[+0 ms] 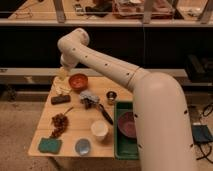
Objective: Place banana in paper cup
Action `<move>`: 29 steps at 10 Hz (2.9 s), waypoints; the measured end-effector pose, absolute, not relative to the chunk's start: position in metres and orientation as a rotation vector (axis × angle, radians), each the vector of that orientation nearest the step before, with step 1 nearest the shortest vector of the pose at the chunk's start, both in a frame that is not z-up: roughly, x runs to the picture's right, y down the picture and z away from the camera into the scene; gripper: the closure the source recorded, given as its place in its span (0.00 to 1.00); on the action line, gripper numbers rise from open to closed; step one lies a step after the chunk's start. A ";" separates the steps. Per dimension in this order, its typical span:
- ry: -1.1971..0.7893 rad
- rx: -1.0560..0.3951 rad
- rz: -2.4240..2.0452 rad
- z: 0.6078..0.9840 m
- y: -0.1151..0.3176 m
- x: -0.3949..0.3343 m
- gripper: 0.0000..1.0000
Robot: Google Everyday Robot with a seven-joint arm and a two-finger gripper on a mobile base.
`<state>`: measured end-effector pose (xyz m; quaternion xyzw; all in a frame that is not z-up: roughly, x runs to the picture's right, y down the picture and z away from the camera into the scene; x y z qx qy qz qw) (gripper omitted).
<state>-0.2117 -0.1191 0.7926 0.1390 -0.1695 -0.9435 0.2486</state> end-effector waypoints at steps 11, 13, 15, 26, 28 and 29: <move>-0.612 0.323 -2.479 0.927 -0.100 -0.303 0.20; -0.616 0.318 -2.475 0.932 -0.099 -0.302 0.20; -0.617 0.318 -2.479 0.932 -0.098 -0.304 0.20; -0.622 0.535 -2.511 0.955 -0.053 -0.365 0.20; -0.599 0.517 -2.515 0.967 -0.052 -0.363 0.20; -0.589 0.503 -2.514 0.975 -0.052 -0.361 0.20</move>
